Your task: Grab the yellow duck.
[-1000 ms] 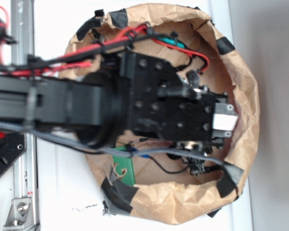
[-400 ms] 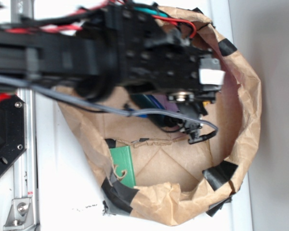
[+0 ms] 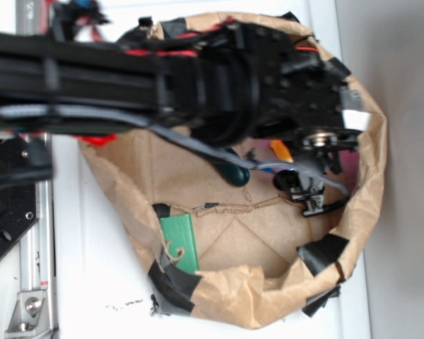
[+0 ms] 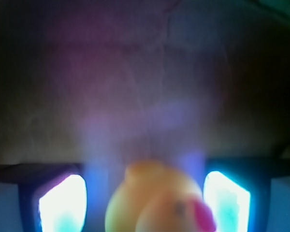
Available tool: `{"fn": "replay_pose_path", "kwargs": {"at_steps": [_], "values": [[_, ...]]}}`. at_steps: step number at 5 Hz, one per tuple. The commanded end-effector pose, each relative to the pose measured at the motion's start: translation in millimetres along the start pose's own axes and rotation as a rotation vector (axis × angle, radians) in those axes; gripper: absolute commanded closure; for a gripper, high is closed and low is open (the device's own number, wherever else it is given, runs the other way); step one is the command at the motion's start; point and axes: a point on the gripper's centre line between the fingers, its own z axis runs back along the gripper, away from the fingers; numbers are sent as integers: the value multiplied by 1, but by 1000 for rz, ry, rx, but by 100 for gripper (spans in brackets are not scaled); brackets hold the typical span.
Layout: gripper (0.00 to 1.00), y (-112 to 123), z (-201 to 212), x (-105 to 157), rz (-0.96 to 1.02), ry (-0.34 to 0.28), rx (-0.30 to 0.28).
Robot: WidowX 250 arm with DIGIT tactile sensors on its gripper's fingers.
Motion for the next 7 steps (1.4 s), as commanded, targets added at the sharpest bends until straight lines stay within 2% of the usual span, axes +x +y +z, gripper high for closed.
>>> {"fn": "replay_pose_path", "kwargs": {"at_steps": [1,3,4,5,6,7], "values": [[100,1,35,1,-20,-86,-13],[100,-3,89,-4,-23,-162,-31],[100,-3,111,-12,-33,-154,-13],[100,0,148,-48,-33,-29,-6],[100,-2,159,-67,-39,-29,-50],[100,-6,157,-69,-62,-29,-41]]}}
